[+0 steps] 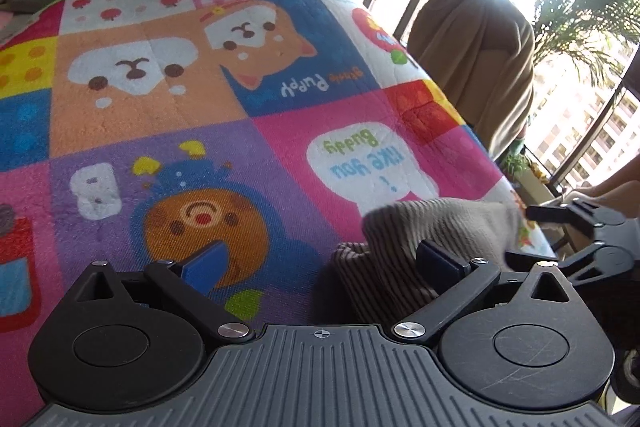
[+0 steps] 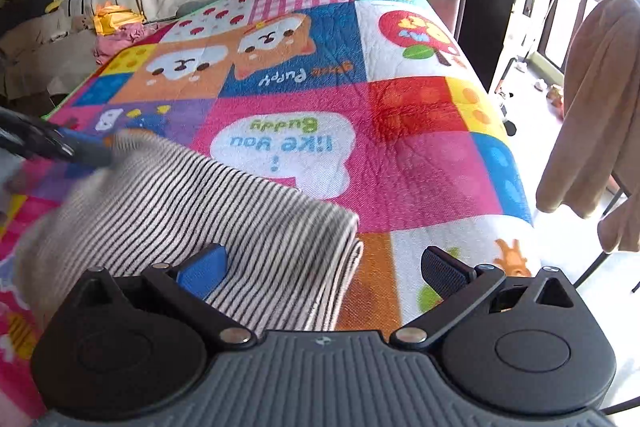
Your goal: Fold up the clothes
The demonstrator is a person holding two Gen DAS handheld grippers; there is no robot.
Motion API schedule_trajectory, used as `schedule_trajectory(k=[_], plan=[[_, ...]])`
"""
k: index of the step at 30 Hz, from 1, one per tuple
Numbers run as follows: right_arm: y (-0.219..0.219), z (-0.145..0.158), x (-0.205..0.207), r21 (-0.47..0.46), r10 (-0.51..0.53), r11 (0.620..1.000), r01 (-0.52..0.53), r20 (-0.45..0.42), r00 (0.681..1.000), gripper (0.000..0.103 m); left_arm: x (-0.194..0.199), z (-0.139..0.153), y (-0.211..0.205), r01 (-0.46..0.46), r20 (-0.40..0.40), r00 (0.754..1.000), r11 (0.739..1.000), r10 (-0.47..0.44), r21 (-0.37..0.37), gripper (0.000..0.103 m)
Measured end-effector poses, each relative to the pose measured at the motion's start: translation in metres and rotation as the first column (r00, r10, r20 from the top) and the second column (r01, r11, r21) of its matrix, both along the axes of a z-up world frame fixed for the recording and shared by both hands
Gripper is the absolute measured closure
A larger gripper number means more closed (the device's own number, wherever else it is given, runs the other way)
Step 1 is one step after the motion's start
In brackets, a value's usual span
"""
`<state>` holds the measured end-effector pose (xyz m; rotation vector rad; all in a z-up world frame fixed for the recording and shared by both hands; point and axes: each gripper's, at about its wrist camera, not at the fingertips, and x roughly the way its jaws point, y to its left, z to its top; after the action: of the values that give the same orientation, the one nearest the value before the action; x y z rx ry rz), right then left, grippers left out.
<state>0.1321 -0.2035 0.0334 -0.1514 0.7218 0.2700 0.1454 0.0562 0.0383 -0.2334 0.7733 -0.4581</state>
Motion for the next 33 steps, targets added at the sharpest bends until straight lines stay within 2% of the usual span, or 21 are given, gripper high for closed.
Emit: schedule_trajectory(k=[2, 3, 4, 6, 8, 10, 14, 17, 19, 20, 22, 25, 28, 30, 33], plan=[[0.002, -0.003, 0.003, -0.001, -0.011, 1.000, 0.011, 0.013, 1.000, 0.000, -0.023, 0.018, 0.007, 0.048, -0.016, 0.999, 0.992, -0.051, -0.119, 0.001], [0.001, -0.003, 0.003, -0.004, -0.010, 1.000, 0.010, 0.016, 1.000, 0.000, -0.034, 0.026, 0.009, 0.077, -0.024, 0.996, 0.980, -0.083, -0.183, 0.001], [0.002, -0.003, 0.003, -0.012, -0.006, 1.000, 0.006, 0.019, 1.000, 0.000, -0.045, 0.029, 0.007, 0.126, -0.041, 0.989, 0.958, -0.141, -0.258, 0.001], [0.003, -0.003, 0.003, -0.028, 0.004, 1.000, -0.003, 0.025, 1.000, 0.000, -0.062, 0.027, -0.007, 0.222, -0.077, 0.961, 0.906, -0.266, -0.360, 0.000], [0.004, -0.003, 0.003, -0.038, 0.009, 0.999, -0.008, 0.027, 1.000, 0.000, -0.074, 0.012, -0.030, 0.292, -0.126, 0.918, 0.857, -0.375, -0.425, 0.000], [0.004, -0.003, 0.002, -0.033, 0.006, 0.999, -0.005, 0.022, 1.000, 0.000, -0.078, -0.011, -0.053, 0.317, -0.182, 0.880, 0.828, -0.439, -0.462, 0.000], [0.001, 0.003, 0.001, -0.023, 0.005, 1.000, -0.004, 0.011, 1.000, 0.000, -0.062, -0.054, -0.080, 0.183, -0.311, 0.871, 0.838, -0.381, -0.514, 0.001], [-0.001, 0.012, -0.001, -0.011, 0.032, 0.999, -0.032, -0.005, 0.999, 0.000, -0.046, -0.057, -0.076, 0.085, -0.308, 0.903, 0.829, -0.298, -0.553, 0.001], [-0.011, 0.027, -0.004, 0.083, 0.071, 0.994, -0.071, -0.003, 0.997, 0.000, -0.038, -0.054, -0.066, 0.041, -0.293, 0.924, 0.824, -0.247, -0.566, 0.001], [-0.017, 0.036, -0.005, 0.147, 0.091, 0.985, -0.090, 0.003, 0.996, 0.000, -0.034, -0.052, -0.059, 0.022, -0.279, 0.937, 0.836, -0.208, -0.548, 0.001], [-0.029, 0.050, -0.001, 0.269, 0.092, 0.959, -0.094, 0.018, 0.996, 0.000, -0.024, -0.049, -0.047, -0.017, -0.262, 0.955, 0.856, -0.139, -0.517, 0.001], [-0.038, 0.056, 0.017, 0.407, 0.097, 0.909, -0.094, 0.013, 0.995, 0.000, -0.003, -0.047, -0.033, -0.063, -0.252, 0.965, 0.875, -0.069, -0.480, 0.001], [-0.038, 0.034, 0.046, 0.480, 0.090, 0.875, -0.062, -0.036, 0.995, 0.000, 0.009, -0.046, -0.029, -0.089, -0.254, 0.967, 0.892, -0.029, -0.443, 0.001], [-0.042, 0.010, 0.066, 0.552, 0.057, 0.834, 0.010, -0.104, 0.993, 0.000, 0.012, -0.046, -0.028, -0.099, -0.263, 0.965, 0.893, -0.022, -0.440, 0.001], [-0.047, -0.027, 0.080, 0.680, 0.064, 0.727, 0.095, -0.206, 0.976, 0.000, 0.011, -0.046, -0.025, -0.095, -0.265, 0.964, 0.892, -0.029, -0.442, 0.001]])
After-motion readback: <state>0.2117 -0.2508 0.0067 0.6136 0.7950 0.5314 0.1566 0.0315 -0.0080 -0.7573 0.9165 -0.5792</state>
